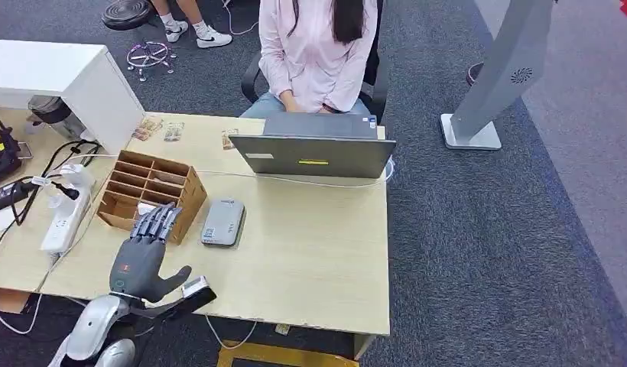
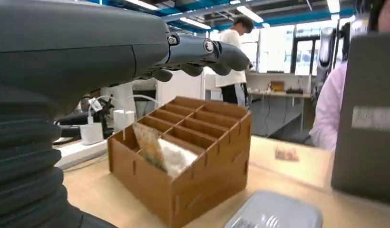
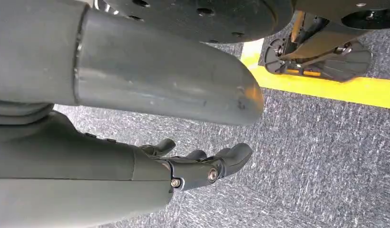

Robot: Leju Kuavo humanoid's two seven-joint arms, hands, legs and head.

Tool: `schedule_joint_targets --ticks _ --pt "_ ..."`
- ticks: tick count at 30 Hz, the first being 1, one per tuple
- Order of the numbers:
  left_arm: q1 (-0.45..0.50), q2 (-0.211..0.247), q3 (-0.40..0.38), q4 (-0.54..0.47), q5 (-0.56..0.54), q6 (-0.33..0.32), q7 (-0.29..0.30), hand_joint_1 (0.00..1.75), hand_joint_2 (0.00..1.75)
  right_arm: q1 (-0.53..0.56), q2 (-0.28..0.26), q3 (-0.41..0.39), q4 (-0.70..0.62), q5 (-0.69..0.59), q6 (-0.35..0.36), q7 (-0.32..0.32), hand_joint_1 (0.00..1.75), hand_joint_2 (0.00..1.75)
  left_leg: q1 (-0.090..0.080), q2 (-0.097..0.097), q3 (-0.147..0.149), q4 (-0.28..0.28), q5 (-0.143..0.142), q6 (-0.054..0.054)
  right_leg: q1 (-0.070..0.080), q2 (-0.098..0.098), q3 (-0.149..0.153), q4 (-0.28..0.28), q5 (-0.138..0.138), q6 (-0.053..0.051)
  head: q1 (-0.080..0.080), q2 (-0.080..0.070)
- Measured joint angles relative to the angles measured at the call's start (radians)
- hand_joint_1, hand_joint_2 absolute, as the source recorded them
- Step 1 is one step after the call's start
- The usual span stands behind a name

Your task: Pass the card to the sensor for recognition and then transmit it.

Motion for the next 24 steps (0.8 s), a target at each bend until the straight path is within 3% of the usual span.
schedule_joint_targets --ticks 4,6,8,11,12,17,24 --pt "0.009 0.000 0.000 -0.003 -0.001 -0.004 0.000 0.00 1.75 0.000 0.000 0.000 0.000 -0.001 -0.001 -0.001 0.00 0.00 0.000 0.000 0.000 0.000 0.000 0.000 0.000 0.000 0.000 0.000 0.000 0.000 0.001 0.000" --pt "0.061 0.000 0.000 -0.022 -0.006 -0.003 0.000 0.00 1.75 0.000 0.000 0.000 0.002 -0.009 -0.008 -0.006 0.00 0.00 0.000 0.000 0.000 0.000 0.000 0.000 0.000 0.000 0.000 0.000 0.000 0.000 0.000 0.000" --pt "0.093 -0.002 0.025 -0.029 -0.029 0.008 0.050 0.00 1.75 0.000 0.000 0.000 0.004 -0.010 -0.012 -0.003 0.00 0.00 0.000 -0.001 0.000 0.000 0.000 0.000 0.000 -0.001 0.000 0.000 0.000 0.000 0.000 0.000" --pt "0.090 -0.003 0.038 -0.028 -0.029 0.008 0.051 0.00 1.75 0.000 0.000 0.000 0.005 -0.010 -0.012 -0.001 0.00 0.00 0.000 -0.001 0.000 0.000 0.000 0.000 0.000 -0.001 0.000 0.000 0.000 0.000 0.000 0.000" --pt "0.090 -0.004 0.043 -0.028 -0.028 0.008 0.051 0.00 1.75 0.000 0.000 0.000 0.005 -0.010 -0.012 -0.001 0.00 1.75 0.000 -0.001 0.000 0.000 0.000 0.000 0.000 -0.001 0.000 0.000 0.000 0.000 0.000 0.000" --pt "0.065 -0.006 0.065 -0.009 -0.030 0.007 0.065 0.00 1.75 -0.001 0.000 0.000 0.005 -0.005 -0.008 0.000 0.00 1.75 0.000 -0.002 0.000 0.000 0.001 0.000 0.000 -0.002 0.000 0.000 0.000 0.000 0.001 0.000" --pt "-0.047 -0.013 0.095 0.097 -0.066 0.003 0.069 0.00 1.75 -0.005 0.000 0.007 0.005 0.008 0.006 0.003 0.00 1.75 0.000 -0.003 0.000 0.000 0.001 0.000 0.000 -0.003 0.001 0.000 0.001 0.000 0.000 0.000"
